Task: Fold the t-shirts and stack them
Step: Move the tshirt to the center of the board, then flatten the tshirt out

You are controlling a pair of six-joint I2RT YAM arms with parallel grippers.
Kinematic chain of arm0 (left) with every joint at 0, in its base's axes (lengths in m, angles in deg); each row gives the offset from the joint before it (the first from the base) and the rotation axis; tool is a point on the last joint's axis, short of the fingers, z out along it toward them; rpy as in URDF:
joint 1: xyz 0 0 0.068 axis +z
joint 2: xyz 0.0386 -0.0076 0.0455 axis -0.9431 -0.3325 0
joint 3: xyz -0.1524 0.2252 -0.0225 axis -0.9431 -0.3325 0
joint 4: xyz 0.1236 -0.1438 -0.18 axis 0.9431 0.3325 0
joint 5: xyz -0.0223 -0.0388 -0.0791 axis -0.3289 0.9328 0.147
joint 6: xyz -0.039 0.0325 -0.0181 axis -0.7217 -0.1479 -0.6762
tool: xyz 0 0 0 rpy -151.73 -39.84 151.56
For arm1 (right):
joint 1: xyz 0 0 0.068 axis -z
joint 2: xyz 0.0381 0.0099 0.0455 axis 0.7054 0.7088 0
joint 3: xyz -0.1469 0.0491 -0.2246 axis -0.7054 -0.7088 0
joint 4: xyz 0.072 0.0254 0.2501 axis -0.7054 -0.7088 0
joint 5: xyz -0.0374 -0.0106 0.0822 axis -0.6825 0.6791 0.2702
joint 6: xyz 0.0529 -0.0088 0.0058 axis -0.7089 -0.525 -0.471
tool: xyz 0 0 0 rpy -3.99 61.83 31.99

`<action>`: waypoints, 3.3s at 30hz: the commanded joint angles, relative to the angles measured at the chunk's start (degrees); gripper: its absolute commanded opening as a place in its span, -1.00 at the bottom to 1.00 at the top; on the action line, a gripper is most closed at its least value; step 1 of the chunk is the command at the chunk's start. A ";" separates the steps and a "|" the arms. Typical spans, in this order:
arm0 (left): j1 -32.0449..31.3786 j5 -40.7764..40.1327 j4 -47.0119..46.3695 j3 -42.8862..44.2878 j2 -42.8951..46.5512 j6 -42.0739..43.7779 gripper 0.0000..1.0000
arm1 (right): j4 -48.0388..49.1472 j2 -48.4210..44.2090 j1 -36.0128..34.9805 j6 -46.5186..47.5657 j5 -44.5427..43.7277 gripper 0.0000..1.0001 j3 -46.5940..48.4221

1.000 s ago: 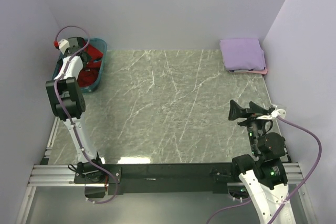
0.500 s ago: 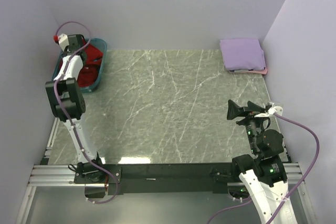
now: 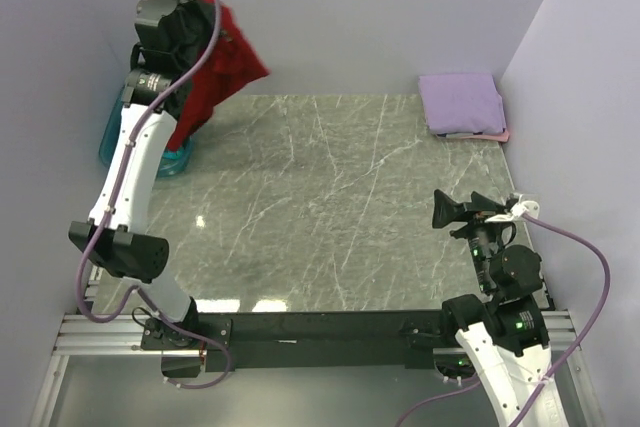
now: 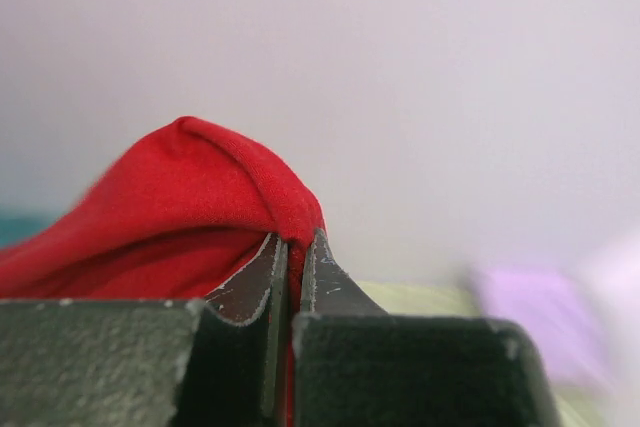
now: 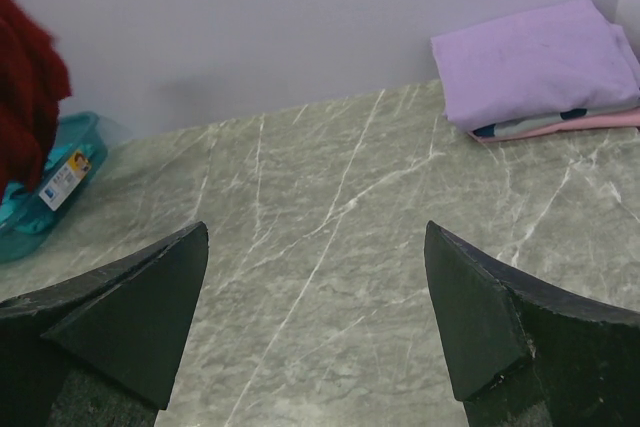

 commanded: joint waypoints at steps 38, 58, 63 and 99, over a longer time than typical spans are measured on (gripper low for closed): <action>-25.81 -2.29 6.03 -63.62 32.71 -9.38 0.79 | -10.51 37.44 -0.46 -9.90 25.42 1.00 10.55; -54.68 -5.62 13.92 -34.27 -6.31 -12.83 0.52 | -2.16 49.93 9.99 -14.13 24.44 0.61 0.79; -56.62 -4.83 17.52 -28.74 -12.99 -12.13 0.43 | -1.20 50.28 11.84 -14.13 24.62 0.61 -0.35; -48.55 -22.41 28.17 -28.72 -2.47 -10.46 -0.99 | 3.20 57.84 13.34 -15.44 28.14 0.58 -0.18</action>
